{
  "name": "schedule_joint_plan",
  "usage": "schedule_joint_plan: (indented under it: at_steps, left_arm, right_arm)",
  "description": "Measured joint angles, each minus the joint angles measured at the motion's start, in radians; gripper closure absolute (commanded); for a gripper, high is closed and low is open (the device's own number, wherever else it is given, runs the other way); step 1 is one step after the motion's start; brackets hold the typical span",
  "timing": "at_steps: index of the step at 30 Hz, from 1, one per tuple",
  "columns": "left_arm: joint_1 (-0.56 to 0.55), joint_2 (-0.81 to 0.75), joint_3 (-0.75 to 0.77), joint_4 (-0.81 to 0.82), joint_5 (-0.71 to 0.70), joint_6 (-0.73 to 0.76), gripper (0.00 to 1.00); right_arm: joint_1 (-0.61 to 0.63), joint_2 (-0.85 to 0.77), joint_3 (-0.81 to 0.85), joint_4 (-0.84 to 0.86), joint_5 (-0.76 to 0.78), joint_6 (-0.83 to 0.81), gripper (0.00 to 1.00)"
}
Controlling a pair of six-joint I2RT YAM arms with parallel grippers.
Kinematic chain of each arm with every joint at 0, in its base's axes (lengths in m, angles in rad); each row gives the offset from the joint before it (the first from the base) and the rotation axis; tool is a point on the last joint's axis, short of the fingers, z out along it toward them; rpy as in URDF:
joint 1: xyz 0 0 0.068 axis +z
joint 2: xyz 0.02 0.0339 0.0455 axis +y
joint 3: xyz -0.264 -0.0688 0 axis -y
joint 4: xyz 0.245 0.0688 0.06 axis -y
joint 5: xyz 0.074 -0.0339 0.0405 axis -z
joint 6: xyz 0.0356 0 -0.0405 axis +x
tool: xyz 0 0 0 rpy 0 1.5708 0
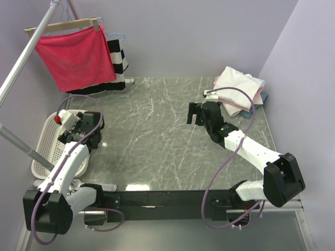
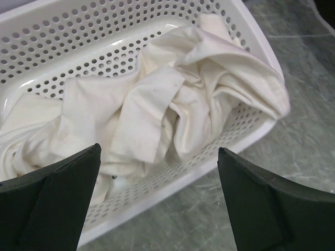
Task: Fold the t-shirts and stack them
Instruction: Grab the tshirt from the pile
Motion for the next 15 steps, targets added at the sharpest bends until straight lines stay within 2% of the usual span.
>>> schedule_joint_plan:
  at_steps: [6, 9, 15]
  left_arm:
    - [0.2, 0.008, -0.041, 0.19, 0.196, 0.127, 0.08]
    - [0.275, 0.061, -0.041, 0.263, 0.274, 0.163, 0.11]
    - [0.33, 0.216, -0.046, 0.361, 0.37, 0.19, 0.15]
  right_arm:
    - [0.0, 0.004, 0.0, -0.001, 0.004, -0.009, 0.0]
    - [0.0, 0.005, 0.0, -0.005, 0.007, -0.012, 0.0]
    - [0.0, 0.005, 0.0, -0.008, 0.017, -0.02, 0.0]
